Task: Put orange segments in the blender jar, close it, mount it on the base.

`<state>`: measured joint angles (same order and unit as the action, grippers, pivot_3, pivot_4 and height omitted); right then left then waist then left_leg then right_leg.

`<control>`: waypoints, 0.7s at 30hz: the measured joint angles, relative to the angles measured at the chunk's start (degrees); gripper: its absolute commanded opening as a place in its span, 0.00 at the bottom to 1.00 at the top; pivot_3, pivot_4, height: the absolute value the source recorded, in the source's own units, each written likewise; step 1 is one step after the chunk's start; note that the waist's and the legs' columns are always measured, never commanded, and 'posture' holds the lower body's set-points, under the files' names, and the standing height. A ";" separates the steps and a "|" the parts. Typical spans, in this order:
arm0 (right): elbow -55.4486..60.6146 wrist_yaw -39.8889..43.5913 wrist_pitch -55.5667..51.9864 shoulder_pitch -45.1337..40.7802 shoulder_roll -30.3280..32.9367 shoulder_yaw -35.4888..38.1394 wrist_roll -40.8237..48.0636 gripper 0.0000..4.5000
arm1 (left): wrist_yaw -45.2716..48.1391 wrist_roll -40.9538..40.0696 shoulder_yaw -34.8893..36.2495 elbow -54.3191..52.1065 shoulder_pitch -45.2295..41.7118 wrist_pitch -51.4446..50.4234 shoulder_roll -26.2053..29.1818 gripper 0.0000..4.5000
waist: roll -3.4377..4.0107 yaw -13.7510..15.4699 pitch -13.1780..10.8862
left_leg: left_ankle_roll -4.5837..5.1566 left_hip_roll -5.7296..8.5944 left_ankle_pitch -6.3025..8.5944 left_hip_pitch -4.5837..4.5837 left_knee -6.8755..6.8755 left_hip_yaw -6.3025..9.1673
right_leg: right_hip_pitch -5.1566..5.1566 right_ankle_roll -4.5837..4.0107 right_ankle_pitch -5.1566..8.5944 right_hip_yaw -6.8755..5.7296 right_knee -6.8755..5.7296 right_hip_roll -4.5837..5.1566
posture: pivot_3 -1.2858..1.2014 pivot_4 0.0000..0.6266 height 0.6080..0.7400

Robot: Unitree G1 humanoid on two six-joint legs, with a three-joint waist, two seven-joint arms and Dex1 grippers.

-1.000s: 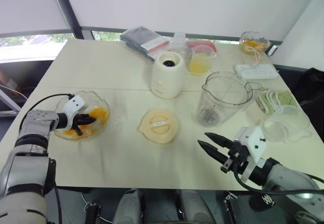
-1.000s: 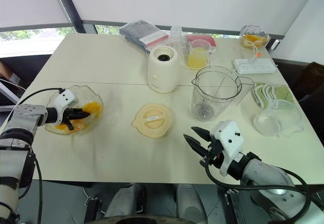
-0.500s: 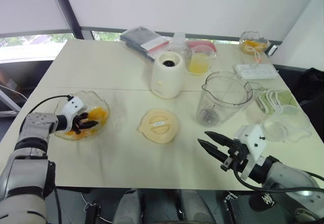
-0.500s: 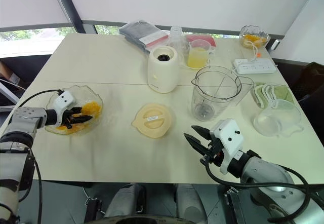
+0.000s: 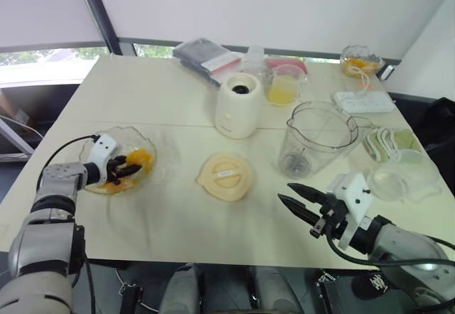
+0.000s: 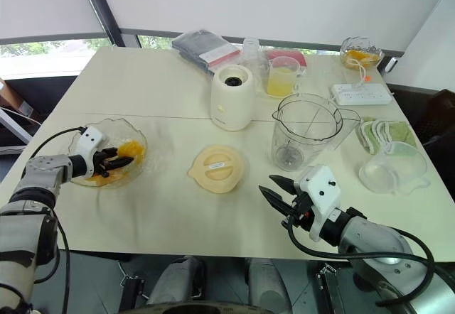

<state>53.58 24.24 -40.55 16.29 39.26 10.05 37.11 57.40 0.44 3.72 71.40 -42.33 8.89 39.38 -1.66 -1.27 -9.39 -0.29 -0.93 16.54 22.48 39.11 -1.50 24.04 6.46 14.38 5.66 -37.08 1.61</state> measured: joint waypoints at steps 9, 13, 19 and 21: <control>-0.49 0.37 -0.01 -0.72 -0.01 -0.45 -0.86 0.34 | 2.39 -1.75 1.58 -1.32 -0.75 -2.56 -1.33 0.52 | 0.01 0.66 0.01 | 0.00 0.02 0.00 0.00 0.00 0.01 | -0.06 -0.18 0.10 0.00 0.05 0.00 | 0.52 0.24 1.00; -0.96 0.66 -0.01 -1.17 -0.02 -0.72 -1.04 0.34 | 2.20 -1.98 1.52 -2.75 -1.24 -4.26 -3.52 0.52 | -0.08 0.48 -0.04 | 0.00 0.01 0.00 0.04 0.00 0.02 | -0.04 -0.17 0.09 0.00 0.11 -0.01 | 0.52 0.24 1.00; -1.12 0.87 0.00 -1.70 -0.03 -0.79 -1.52 0.34 | 1.70 -1.85 0.92 -6.79 -2.43 -7.83 -3.74 0.52 | -0.11 0.55 -0.06 | 0.00 0.00 0.00 0.09 0.00 0.04 | 0.00 -0.02 0.02 -0.02 0.11 -0.02 | 0.52 0.24 1.00; -1.12 0.88 -0.01 -1.70 -0.04 -0.83 -1.71 0.34 | 1.26 -1.67 0.31 -7.51 -2.51 -8.83 -3.71 0.52 | -0.11 0.56 -0.06 | 0.00 0.01 0.00 0.09 0.00 0.04 | 0.00 -0.04 0.02 -0.02 0.11 -0.02 | 0.52 0.24 1.00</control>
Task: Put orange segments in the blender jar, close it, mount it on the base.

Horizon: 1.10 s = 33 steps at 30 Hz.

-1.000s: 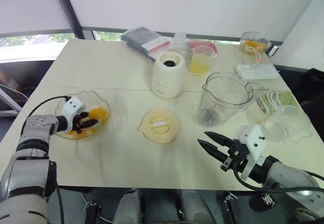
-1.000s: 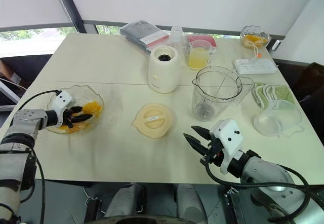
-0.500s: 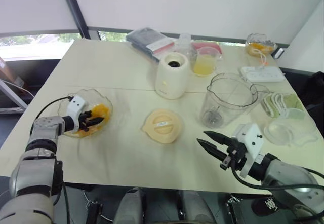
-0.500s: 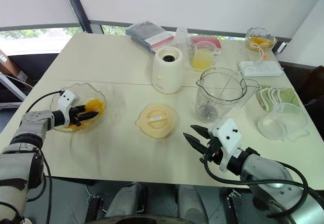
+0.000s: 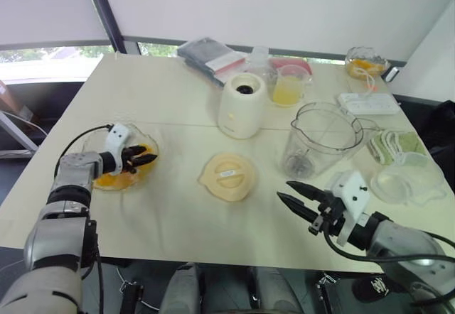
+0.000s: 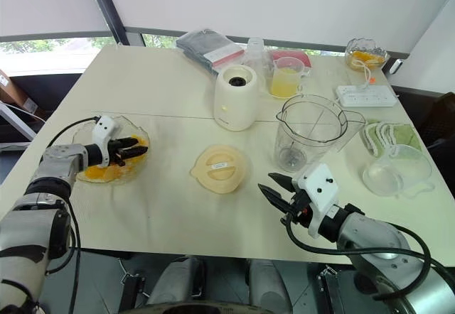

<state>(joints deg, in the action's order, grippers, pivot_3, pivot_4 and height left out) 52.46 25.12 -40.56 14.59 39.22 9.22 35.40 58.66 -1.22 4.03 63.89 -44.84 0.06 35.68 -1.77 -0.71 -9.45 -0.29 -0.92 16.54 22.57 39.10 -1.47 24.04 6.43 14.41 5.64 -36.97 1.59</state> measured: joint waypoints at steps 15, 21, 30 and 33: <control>-0.60 0.04 0.00 -0.74 -0.35 -1.09 -0.82 0.34 | 5.12 3.23 -5.61 -5.00 -2.99 -6.98 3.70 0.52 | -0.14 -0.24 -0.08 | 0.00 -0.01 0.00 0.03 0.00 0.00 | 0.03 -0.16 0.09 0.00 0.03 -0.02 | 0.52 0.24 1.00; -1.06 0.05 0.00 -0.99 -0.37 -1.14 -0.91 0.34 | 9.36 4.54 -7.96 -6.83 -3.51 -9.68 5.23 0.52 | -0.14 -0.27 -0.09 | 0.00 -0.02 0.00 0.10 -0.02 0.00 | 0.11 -0.17 0.09 0.00 0.05 -0.01 | 0.52 0.24 1.00; -1.06 0.01 0.00 -0.95 -0.46 -1.15 -1.03 0.34 | 11.97 5.80 -10.25 -9.52 -2.51 -11.87 6.39 0.52 | -0.15 -0.32 -0.09 | 0.00 -0.02 0.00 0.27 -0.02 0.01 | 0.30 -0.17 0.09 0.00 0.05 -0.02 | 0.52 0.24 1.00; -1.06 0.00 0.00 -0.96 -0.53 -1.15 -1.10 0.34 | 11.61 6.86 -11.40 -9.57 -2.44 -11.48 7.14 0.52 | -0.15 -0.28 -0.09 | 0.00 -0.02 0.00 0.28 -0.02 0.01 | 0.30 -0.17 0.09 0.00 0.05 -0.02 | 0.52 0.24 1.00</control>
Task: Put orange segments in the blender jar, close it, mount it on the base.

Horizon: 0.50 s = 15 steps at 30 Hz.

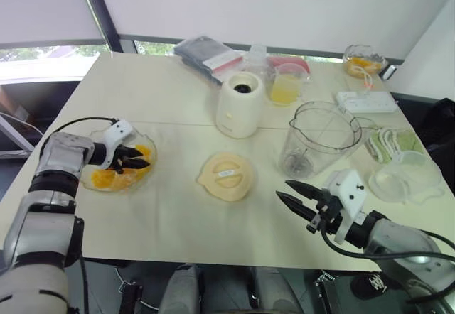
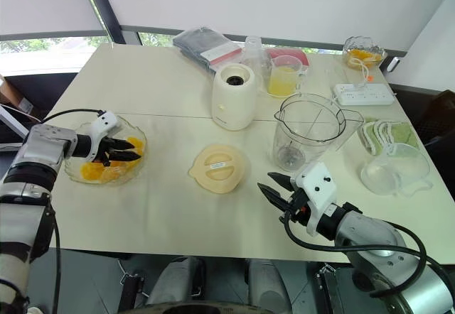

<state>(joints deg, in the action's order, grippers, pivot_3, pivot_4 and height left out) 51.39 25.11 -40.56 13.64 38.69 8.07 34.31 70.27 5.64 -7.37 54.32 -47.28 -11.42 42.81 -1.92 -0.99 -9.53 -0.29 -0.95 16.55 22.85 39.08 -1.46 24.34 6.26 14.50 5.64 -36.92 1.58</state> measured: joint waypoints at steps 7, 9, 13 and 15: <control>0.00 -0.04 0.00 -0.02 -0.32 -0.04 -0.32 0.34 | -2.85 1.19 -0.43 1.95 0.01 2.39 -0.02 0.52 | -0.01 0.03 -0.01 | 0.00 0.00 0.00 0.01 0.00 0.00 | 0.00 0.01 0.00 0.00 0.00 0.01 | 0.52 0.24 1.00; 0.00 -0.10 0.00 -0.02 -0.43 -0.04 -0.33 0.34 | -3.89 1.29 -0.43 2.56 0.01 3.45 -0.28 0.52 | -0.01 0.05 -0.01 | 0.00 0.00 0.00 0.02 0.00 0.00 | 0.01 0.01 -0.01 0.00 0.00 0.01 | 0.52 0.24 1.00; 0.01 -0.29 -0.01 0.01 -0.53 -0.04 -0.35 0.34 | -5.14 1.34 -0.42 4.27 0.01 4.67 -1.17 0.52 | -0.02 0.06 -0.01 | 0.00 0.00 0.00 0.02 0.00 0.00 | 0.01 0.02 -0.01 0.00 0.00 0.01 | 0.52 0.24 1.00; 0.01 -0.40 -0.01 0.02 -0.59 -0.04 -0.35 0.34 | -5.69 1.34 -0.42 4.96 0.01 5.22 -1.59 0.52 | -0.02 0.08 -0.01 | 0.00 0.00 0.00 0.02 0.00 0.00 | 0.01 0.02 -0.01 0.00 0.00 0.01 | 0.52 0.24 1.00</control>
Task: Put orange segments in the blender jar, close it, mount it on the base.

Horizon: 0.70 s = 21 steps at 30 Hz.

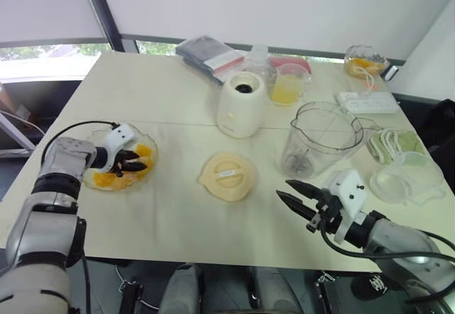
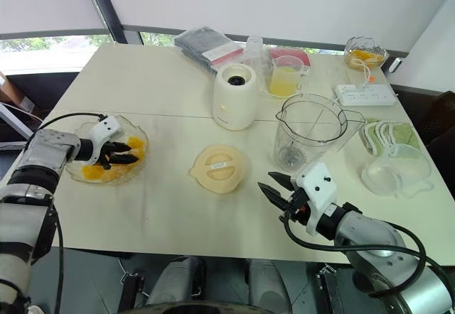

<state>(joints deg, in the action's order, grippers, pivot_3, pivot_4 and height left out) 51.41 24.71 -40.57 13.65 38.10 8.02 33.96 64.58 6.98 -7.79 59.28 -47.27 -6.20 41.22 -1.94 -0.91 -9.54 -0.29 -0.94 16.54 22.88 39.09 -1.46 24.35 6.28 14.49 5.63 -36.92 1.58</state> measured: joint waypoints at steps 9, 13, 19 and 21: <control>0.02 -0.23 0.00 0.17 -0.05 0.00 0.00 0.34 | -2.14 0.07 0.00 2.62 0.00 3.28 -0.74 0.52 | 0.00 -0.04 0.00 | 0.00 0.00 0.00 -0.01 0.00 0.00 | 0.00 0.01 0.00 0.00 -0.01 -0.01 | 0.52 0.24 1.00; 0.02 -0.23 0.00 0.17 -0.07 0.00 0.00 0.34 | -3.56 0.36 0.01 3.79 -0.02 5.13 -0.96 0.40 | 0.00 -0.06 0.00 | 0.00 0.00 0.00 -0.03 0.00 0.00 | 0.00 0.01 -0.01 0.00 -0.04 -0.01 | 0.52 0.24 1.00; 0.02 -0.22 0.00 0.20 -0.07 0.00 0.00 0.34 | -4.67 0.32 0.18 5.40 -0.03 7.33 -1.02 0.03 | 0.01 -0.14 0.02 | 0.00 0.00 0.00 -0.07 0.00 -0.01 | -0.01 0.01 -0.01 0.00 -0.07 -0.02 | 0.52 0.24 1.00; 0.02 -0.22 -0.01 0.19 -0.07 0.01 0.00 0.34 | -4.68 0.30 0.21 5.76 -0.03 7.83 -1.02 0.03 | 0.01 -0.16 0.03 | 0.00 0.00 0.00 -0.08 0.00 -0.02 | -0.01 0.01 -0.01 0.00 -0.08 -0.02 | 0.52 0.24 1.00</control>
<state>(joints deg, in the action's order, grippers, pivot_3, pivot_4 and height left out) 51.42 24.49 -40.57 13.84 38.04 8.03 33.96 59.90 7.28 -7.58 65.04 -47.30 1.63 40.20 -1.92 -1.07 -9.52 -0.29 -0.94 16.54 22.80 39.09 -1.47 24.34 6.29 14.48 5.64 -37.00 1.56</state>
